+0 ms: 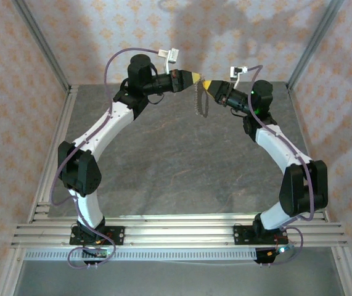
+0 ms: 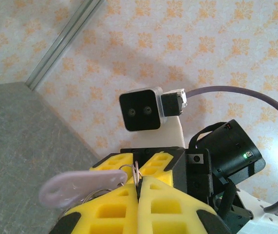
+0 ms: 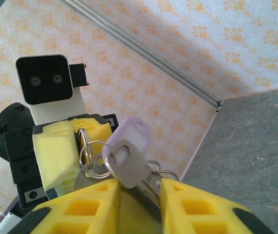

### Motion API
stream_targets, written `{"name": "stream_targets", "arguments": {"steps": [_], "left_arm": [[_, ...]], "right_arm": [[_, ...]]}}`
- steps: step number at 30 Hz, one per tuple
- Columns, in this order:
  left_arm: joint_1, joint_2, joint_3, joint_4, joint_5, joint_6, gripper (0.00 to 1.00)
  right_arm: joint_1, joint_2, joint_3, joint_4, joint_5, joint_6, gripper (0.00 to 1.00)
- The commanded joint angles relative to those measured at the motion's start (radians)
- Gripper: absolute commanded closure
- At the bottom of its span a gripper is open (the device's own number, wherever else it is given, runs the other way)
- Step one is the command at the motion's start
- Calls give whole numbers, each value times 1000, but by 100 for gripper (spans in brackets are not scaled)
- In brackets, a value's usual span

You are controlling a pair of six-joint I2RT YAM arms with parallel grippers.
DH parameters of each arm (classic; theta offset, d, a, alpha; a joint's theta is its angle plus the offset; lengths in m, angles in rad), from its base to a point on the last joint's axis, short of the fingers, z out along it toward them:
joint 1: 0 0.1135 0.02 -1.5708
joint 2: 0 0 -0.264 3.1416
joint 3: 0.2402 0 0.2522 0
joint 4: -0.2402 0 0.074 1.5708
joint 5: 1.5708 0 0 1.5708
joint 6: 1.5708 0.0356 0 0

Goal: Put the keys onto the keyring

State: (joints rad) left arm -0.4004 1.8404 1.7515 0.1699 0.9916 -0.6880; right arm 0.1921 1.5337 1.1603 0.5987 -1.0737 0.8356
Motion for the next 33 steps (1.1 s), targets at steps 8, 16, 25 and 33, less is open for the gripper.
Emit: {"name": "stream_targets", "arguments": {"steps": [8, 16, 25, 33], "left_arm": [[-12, -49, 42, 25, 28, 7, 100], [-12, -53, 39, 37, 23, 2, 100], [-12, -55, 29, 61, 20, -12, 100], [-11, -59, 26, 62, 34, -8, 100]], "right_arm": [[9, -91, -33, 51, -23, -21, 100], [30, -126, -66, 2, -21, -65, 100], [64, -137, -101, -36, -18, -102, 100], [-13, -211, -102, -146, 48, -171, 69]]}}
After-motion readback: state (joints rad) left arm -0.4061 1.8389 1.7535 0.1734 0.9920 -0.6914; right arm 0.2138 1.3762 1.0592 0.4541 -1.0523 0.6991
